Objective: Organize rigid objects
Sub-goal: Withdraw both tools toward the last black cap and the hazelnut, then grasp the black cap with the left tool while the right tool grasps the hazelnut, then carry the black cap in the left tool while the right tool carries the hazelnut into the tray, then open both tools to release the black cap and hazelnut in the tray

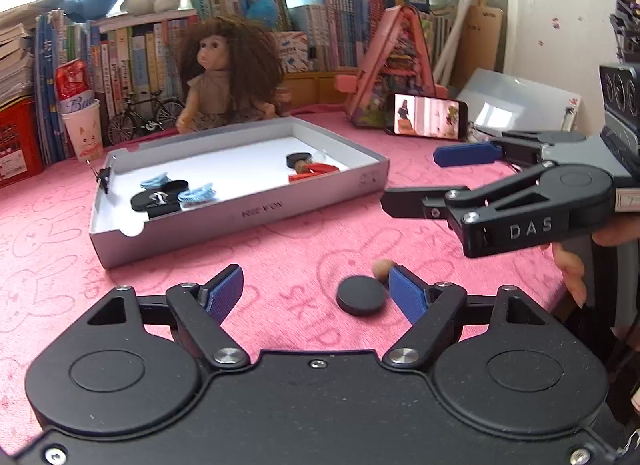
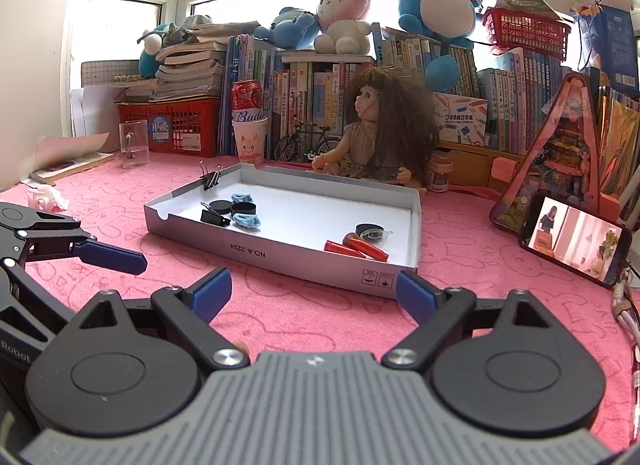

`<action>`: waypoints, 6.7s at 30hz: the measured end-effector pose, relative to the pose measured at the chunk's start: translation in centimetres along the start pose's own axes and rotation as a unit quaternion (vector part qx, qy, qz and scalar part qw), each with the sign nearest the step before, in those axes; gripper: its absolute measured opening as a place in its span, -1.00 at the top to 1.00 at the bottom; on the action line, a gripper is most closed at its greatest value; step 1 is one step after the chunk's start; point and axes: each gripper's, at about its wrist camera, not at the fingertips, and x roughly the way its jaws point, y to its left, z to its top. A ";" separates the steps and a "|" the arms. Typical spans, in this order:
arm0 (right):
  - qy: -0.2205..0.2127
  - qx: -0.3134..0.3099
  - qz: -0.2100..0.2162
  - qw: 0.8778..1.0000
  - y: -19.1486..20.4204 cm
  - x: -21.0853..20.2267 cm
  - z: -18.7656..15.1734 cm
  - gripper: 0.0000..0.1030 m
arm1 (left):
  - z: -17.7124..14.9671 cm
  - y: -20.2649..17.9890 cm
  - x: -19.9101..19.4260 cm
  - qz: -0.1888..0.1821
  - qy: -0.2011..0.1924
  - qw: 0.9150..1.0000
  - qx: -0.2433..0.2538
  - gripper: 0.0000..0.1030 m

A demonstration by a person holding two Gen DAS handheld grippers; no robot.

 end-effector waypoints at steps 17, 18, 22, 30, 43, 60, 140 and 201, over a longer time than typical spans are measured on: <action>0.023 0.011 0.001 1.000 -0.6 -0.5 -1.9 -0.83 | -0.8 -1.6 2.1 -0.017 0.014 1.000 0.008 0.14; 0.024 0.010 0.001 1.000 -0.6 -0.5 -1.9 -0.83 | -0.8 -1.8 2.2 -0.013 0.012 1.000 0.013 0.24; 0.026 0.010 0.003 1.000 -0.5 -0.3 -2.1 -0.83 | -0.8 -2.1 2.3 -0.010 0.008 1.000 0.020 0.43; 0.044 -0.001 0.031 0.999 0.4 0.1 -2.4 -0.80 | -0.4 -0.3 1.8 0.034 0.000 0.999 -0.007 0.43; 0.072 -0.027 0.073 0.994 2.8 0.9 -3.0 -0.02 | -0.3 0.6 1.7 0.048 0.002 0.999 -0.018 0.43; 0.063 -0.013 0.050 0.997 2.9 1.4 -2.5 0.57 | 0.0 1.2 1.9 0.068 0.002 0.997 -0.041 0.43; 0.057 0.141 -0.076 0.986 -5.9 16.4 6.8 0.58 | 11.2 14.5 14.2 0.194 -0.020 0.969 -0.154 0.43; 0.086 0.172 -0.095 0.977 -6.1 20.1 6.2 0.12 | 11.3 14.8 17.0 0.224 0.020 0.963 -0.149 0.03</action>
